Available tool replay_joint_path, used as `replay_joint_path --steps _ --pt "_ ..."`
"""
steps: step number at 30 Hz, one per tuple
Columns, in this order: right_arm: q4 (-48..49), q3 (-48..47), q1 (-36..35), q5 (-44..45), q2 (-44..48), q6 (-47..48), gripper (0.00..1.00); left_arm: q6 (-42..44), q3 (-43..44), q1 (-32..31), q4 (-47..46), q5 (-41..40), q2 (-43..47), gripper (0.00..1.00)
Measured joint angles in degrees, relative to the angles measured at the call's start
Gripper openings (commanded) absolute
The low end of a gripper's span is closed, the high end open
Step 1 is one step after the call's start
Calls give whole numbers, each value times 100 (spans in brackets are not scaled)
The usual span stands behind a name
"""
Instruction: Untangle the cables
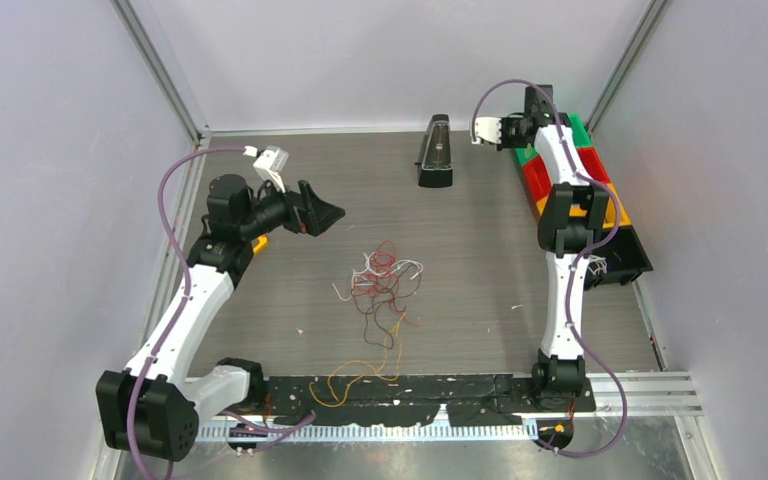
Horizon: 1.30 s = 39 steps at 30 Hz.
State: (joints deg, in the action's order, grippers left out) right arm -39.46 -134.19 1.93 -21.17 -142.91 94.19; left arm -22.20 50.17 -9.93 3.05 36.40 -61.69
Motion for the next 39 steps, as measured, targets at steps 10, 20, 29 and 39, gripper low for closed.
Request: replay_joint_path --steps 10,20,29,39 --pt "37 129 55 17 0 127 5 -4 0 0 -4 11 -9 99" --pt "345 83 55 256 -275 162 5 11 4 0 44 26 -55 99" --pt "245 533 44 -70 -262 297 5 7 4 0 35 28 -55 99" --pt "76 442 144 -472 -90 267 5 9 4 0 50 24 -52 99"
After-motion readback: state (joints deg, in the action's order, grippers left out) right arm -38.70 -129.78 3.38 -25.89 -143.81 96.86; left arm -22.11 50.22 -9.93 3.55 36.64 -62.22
